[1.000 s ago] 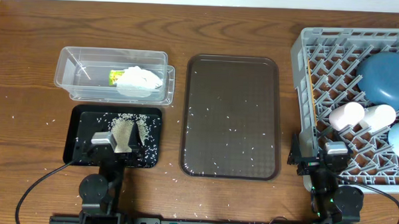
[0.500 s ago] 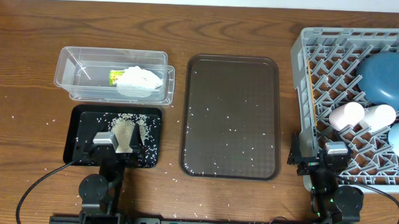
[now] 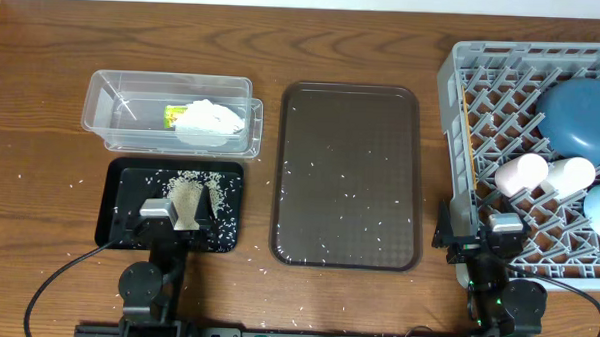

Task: Sort waste into correct bins and load items into the dishwasher rack

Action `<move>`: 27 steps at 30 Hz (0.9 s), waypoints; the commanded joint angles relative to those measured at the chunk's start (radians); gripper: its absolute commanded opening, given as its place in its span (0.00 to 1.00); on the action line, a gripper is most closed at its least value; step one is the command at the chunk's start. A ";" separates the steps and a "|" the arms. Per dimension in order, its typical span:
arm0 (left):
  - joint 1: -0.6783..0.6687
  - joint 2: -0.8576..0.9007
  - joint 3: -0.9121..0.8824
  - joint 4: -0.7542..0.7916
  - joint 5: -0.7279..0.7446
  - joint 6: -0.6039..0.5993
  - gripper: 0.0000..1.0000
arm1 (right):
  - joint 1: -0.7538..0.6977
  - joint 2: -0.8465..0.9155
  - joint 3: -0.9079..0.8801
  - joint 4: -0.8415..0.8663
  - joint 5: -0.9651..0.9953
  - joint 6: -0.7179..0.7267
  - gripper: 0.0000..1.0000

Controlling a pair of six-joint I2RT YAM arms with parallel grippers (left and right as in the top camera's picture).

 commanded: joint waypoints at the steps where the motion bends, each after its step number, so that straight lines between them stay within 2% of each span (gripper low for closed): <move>1: 0.003 -0.006 -0.011 -0.043 0.019 0.017 0.89 | 0.018 -0.006 -0.002 -0.005 0.009 -0.011 0.99; 23: 0.003 -0.006 -0.011 -0.043 0.019 0.017 0.89 | 0.018 -0.005 -0.002 -0.004 0.009 -0.011 0.99; 27: 0.003 -0.006 -0.011 -0.043 0.019 0.017 0.89 | 0.016 -0.006 -0.002 -0.006 0.066 -0.036 0.99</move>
